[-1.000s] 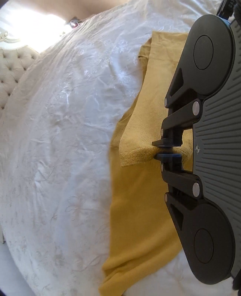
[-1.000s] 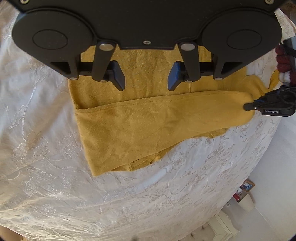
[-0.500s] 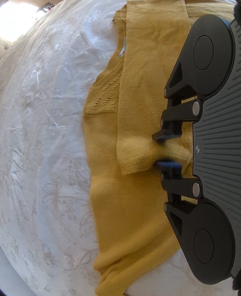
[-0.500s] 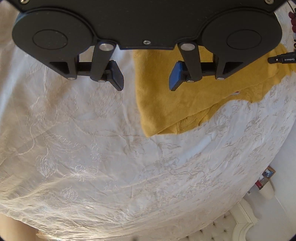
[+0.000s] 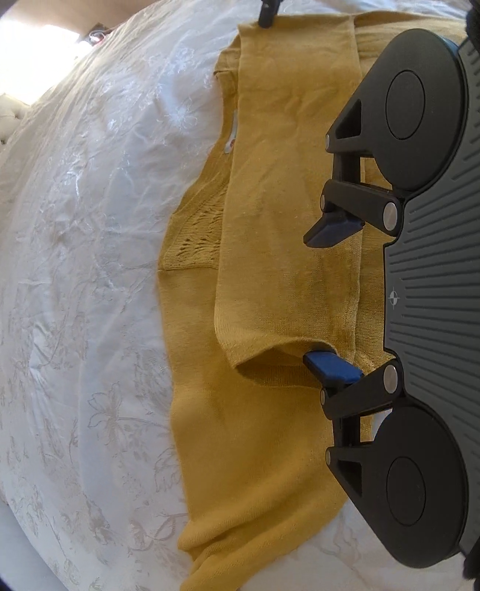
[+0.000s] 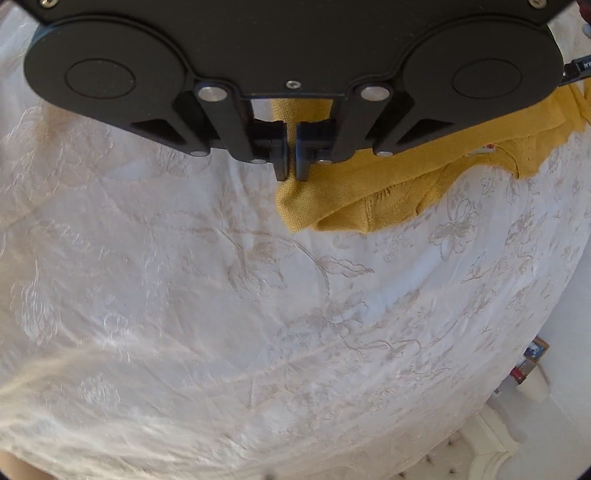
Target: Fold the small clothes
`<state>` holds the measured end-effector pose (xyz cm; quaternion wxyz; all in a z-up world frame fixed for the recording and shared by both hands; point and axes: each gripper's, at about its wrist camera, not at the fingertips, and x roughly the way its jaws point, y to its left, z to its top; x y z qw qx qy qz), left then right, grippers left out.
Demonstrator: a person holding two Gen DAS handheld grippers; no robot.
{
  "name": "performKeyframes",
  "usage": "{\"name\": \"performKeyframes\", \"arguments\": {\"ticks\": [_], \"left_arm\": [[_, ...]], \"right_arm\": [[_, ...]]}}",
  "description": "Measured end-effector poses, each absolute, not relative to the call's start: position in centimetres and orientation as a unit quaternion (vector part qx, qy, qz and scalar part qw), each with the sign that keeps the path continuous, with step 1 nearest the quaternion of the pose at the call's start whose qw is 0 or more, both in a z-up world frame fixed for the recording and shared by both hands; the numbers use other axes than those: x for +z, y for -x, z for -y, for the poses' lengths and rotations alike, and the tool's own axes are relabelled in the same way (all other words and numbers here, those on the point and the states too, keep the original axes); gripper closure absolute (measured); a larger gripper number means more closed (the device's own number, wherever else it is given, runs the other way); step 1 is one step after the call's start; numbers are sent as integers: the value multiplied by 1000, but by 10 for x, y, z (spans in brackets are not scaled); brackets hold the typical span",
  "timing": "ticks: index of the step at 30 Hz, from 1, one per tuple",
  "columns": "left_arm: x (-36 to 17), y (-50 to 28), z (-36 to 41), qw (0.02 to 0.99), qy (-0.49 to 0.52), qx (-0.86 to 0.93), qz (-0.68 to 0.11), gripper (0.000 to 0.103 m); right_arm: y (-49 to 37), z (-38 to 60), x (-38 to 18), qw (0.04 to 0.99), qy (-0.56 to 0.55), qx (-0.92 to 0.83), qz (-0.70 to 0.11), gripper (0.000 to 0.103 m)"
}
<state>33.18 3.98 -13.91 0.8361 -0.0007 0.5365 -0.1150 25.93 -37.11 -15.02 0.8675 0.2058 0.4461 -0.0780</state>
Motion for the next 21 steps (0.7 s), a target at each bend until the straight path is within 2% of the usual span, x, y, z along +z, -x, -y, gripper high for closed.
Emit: {"name": "performKeyframes", "arguments": {"ticks": [2,5,8,10,12,15,18,21], "left_arm": [[-145,-334,-40,832,-1,-114,-542,43],[-152,-337,-39,828,-9,-116,-548,41],[-152,-340,-39,827,-12,-118,-550,41],[-151,-341,-42,826,-4,-118,-551,40],[-151,-341,-43,826,-4,-120,-551,40],[-150,-344,-45,827,-17,-118,-549,39],[-148,-354,-53,828,-9,-111,-549,39],[-146,-364,-62,833,-5,-85,-546,33]], "right_arm": [[-251,374,-148,871,-195,-92,-442,95],[-250,383,-168,847,-194,-116,-481,95],[-247,389,-164,849,-195,-131,-474,81],[-245,391,-154,858,-204,-132,-452,67],[-248,390,-143,869,-200,-119,-438,60],[-252,381,-136,876,-186,-94,-435,52],[-250,367,-135,876,-167,-74,-447,50],[-240,349,-140,870,-149,-50,-467,45]]}}
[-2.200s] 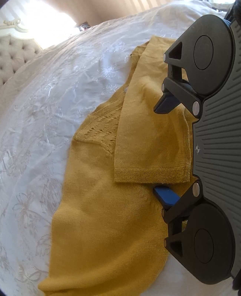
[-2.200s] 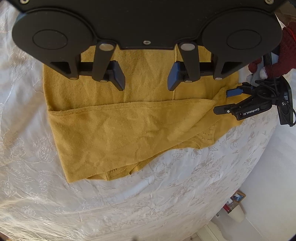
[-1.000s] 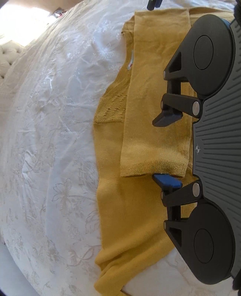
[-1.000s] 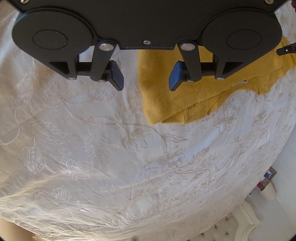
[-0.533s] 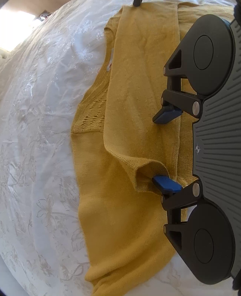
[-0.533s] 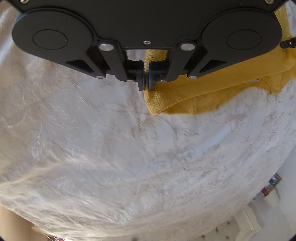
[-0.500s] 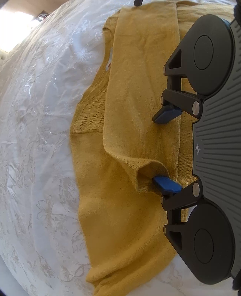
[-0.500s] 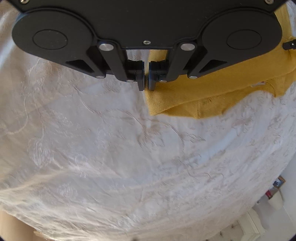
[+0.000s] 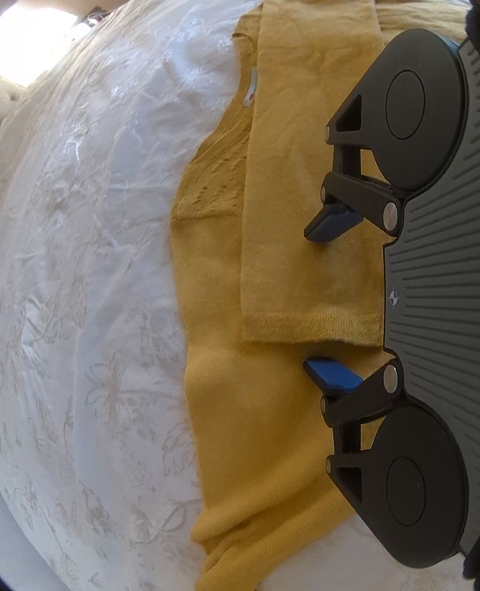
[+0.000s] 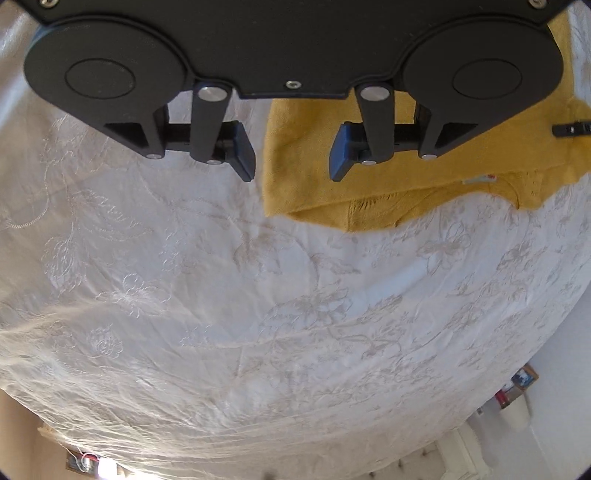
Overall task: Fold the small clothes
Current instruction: 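Move the left gripper to the other sleeve's cuff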
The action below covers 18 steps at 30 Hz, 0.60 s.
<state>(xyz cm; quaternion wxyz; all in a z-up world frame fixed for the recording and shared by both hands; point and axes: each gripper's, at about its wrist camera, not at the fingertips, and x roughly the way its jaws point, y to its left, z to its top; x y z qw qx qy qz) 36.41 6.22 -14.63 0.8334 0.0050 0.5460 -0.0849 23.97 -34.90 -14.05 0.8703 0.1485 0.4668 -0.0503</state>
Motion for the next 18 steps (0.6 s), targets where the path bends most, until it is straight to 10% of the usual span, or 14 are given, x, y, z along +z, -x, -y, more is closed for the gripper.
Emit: {"name": "performKeyframes", "arguments": {"ticks": [11,18], "left_arm": [[-121,-332,-72,833,23,-105,-543,22],[-104,-283,-83,831,53,-108,-543,8]], "right_arm": [[-185,351,-167,832,-125,-124,-525,45],[-159,326,-128,868,-135,-100,-467,20]]}}
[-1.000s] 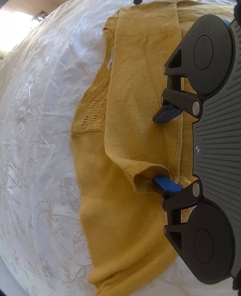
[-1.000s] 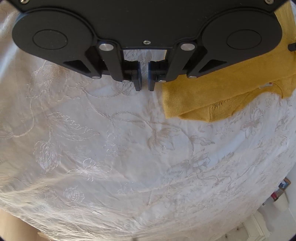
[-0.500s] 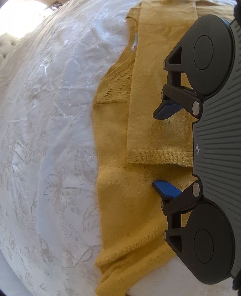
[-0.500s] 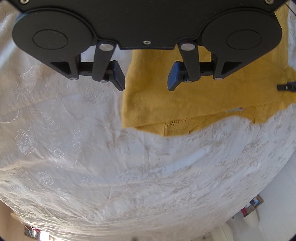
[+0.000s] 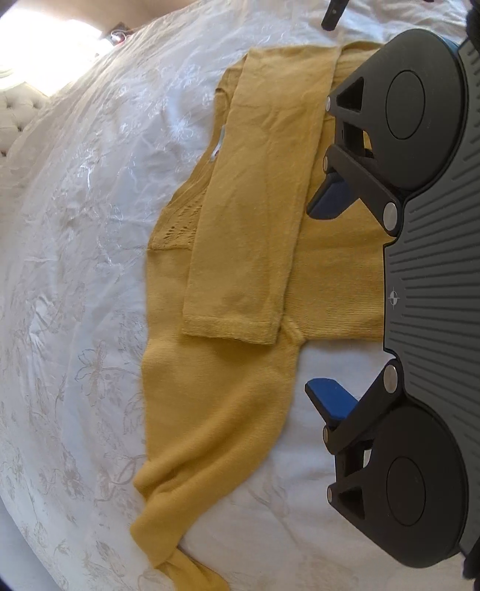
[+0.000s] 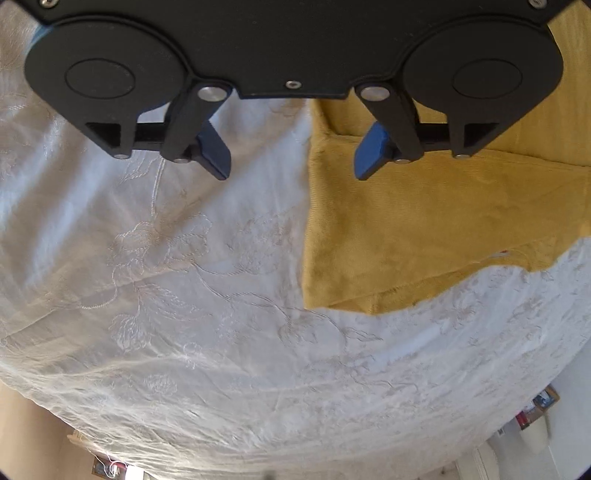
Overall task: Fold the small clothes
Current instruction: 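Move the left gripper to the other sleeve's cuff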
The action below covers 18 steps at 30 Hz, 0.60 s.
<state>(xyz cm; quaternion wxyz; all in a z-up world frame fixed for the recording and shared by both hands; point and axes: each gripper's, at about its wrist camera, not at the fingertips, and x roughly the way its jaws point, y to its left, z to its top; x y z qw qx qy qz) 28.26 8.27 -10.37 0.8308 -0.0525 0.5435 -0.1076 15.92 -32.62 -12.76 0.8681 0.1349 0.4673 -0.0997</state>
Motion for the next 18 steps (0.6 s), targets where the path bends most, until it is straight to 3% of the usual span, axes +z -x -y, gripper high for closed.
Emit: {"name": "performKeyframes", "arguments": {"ticks": [2,4,10,18], "left_arm": [[-100,-271,-87,828,64,-114,-546,8],[-95,-259,-90,827,73,-114,-546,8],[-80,-226,-98,838,71,-97,-533,8],[-70,-192,-127,844,82,-54,-527,7]], "right_arm": [[-153,312,-123,873,-131,-82,-463,17],[-146,294,-119,876,-124,-56,-462,8],[-125,245,-115,883,-100,24,-458,1],[-105,208,-123,867,-98,103,-477,1]]}}
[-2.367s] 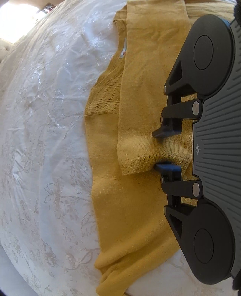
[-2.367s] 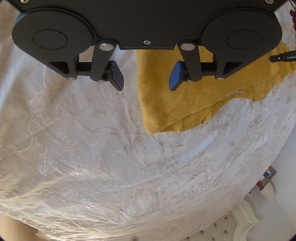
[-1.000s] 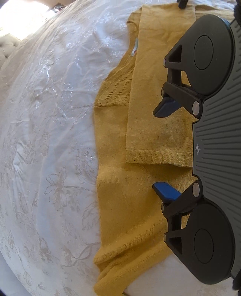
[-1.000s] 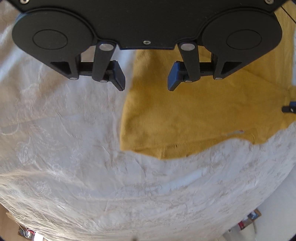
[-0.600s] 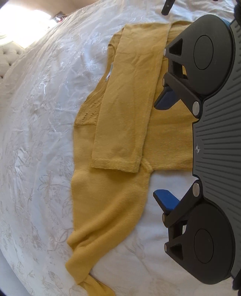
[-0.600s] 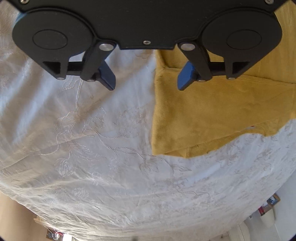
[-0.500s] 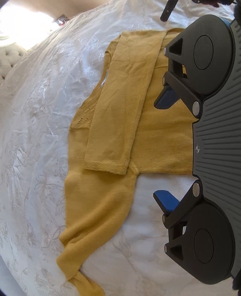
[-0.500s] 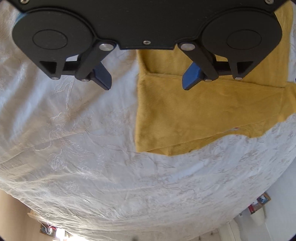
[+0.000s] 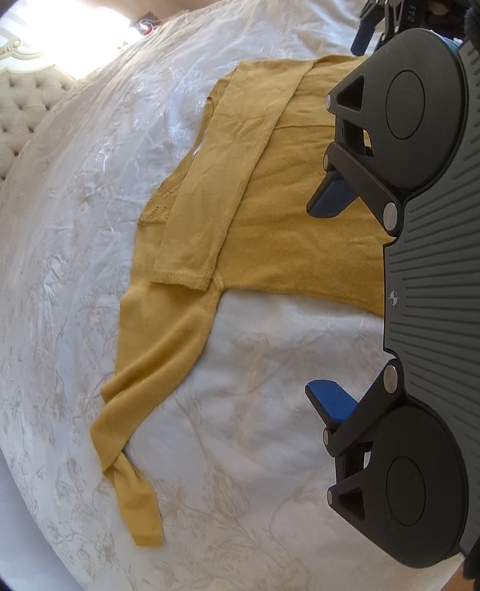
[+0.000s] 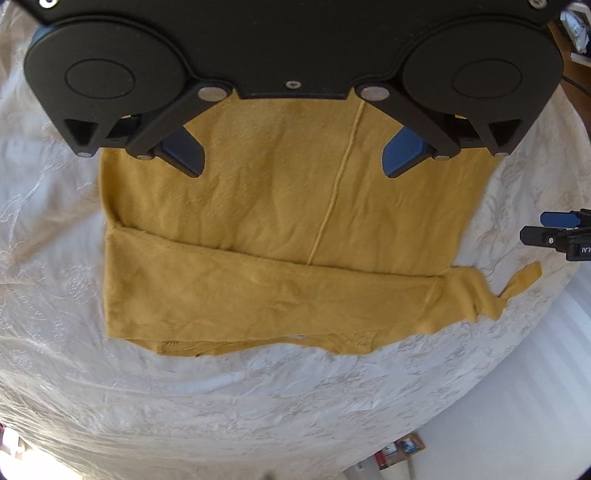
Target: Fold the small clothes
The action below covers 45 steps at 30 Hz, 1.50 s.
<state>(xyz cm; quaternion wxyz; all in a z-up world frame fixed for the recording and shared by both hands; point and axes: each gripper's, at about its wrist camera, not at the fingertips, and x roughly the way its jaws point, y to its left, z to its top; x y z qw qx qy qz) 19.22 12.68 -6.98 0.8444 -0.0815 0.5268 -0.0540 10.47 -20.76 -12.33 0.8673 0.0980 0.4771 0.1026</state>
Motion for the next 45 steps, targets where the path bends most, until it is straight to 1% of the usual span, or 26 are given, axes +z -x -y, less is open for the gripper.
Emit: {"name": "performKeyframes", "arguments": {"ticks": [4,8,16,19,26,30,32,37,40,42,43,44,45], "left_arm": [[-65,-185,-153,849,88,-33,-520,7],[-64,-191,-185,851,97,-13,-517,8],[-70,-247,-252,850,107,-21,-515,8],[-75,-271,-277,852,104,-20,-512,7],[-90,-328,-330,854,27,-18,-520,8],[-92,-356,-353,855,16,-29,-517,8],[-99,-370,-357,849,5,-36,-528,8],[-133,-387,-350,819,-61,-72,-566,8],[-142,-384,-347,817,-86,-80,-564,8],[-143,-381,-347,826,-86,-73,-553,14],[-143,-380,-347,829,-95,-66,-547,30],[-141,-381,-345,832,-113,-65,-539,49],[-139,-381,-343,835,-135,-73,-528,58]], "right_arm": [[-101,193,-126,861,-84,119,-488,1],[-100,183,-115,864,-96,117,-480,1],[-118,140,-97,872,-110,69,-472,1],[-127,115,-87,874,-137,60,-462,1],[-152,58,-74,879,-142,41,-453,1],[-164,31,-69,878,-148,45,-453,1],[-172,17,-67,878,-137,54,-454,1],[-204,-24,-64,881,-102,99,-451,1],[-227,-55,-65,885,-54,127,-445,1],[-243,-74,-67,885,-29,148,-441,2],[-253,-84,-69,884,-19,160,-439,4],[-260,-92,-71,883,-12,172,-437,7],[-269,-101,-74,880,0,182,-438,16]]}}
